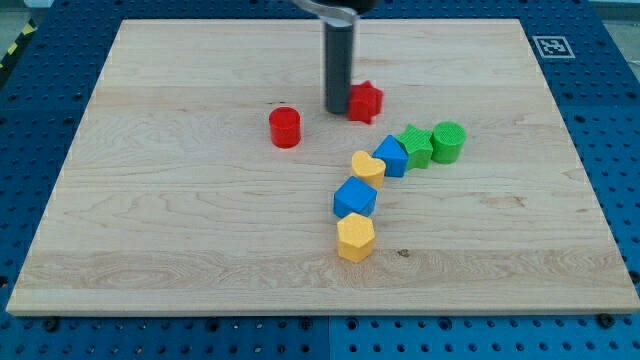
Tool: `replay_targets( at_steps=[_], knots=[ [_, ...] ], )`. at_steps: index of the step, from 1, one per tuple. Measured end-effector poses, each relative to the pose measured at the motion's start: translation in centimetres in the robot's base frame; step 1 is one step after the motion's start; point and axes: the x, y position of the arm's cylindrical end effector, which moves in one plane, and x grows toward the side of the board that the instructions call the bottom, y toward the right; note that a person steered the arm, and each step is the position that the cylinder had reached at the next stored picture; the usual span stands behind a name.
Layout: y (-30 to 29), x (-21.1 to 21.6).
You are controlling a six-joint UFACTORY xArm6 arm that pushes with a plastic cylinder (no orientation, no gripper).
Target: Push the red star to the center right of the board
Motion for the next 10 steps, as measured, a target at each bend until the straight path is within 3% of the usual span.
replay_targets(
  at_steps=[2, 4, 10],
  knots=[
    [10.0, -0.4],
    [13.7, -4.5],
    [14.9, 0.7]
  ],
)
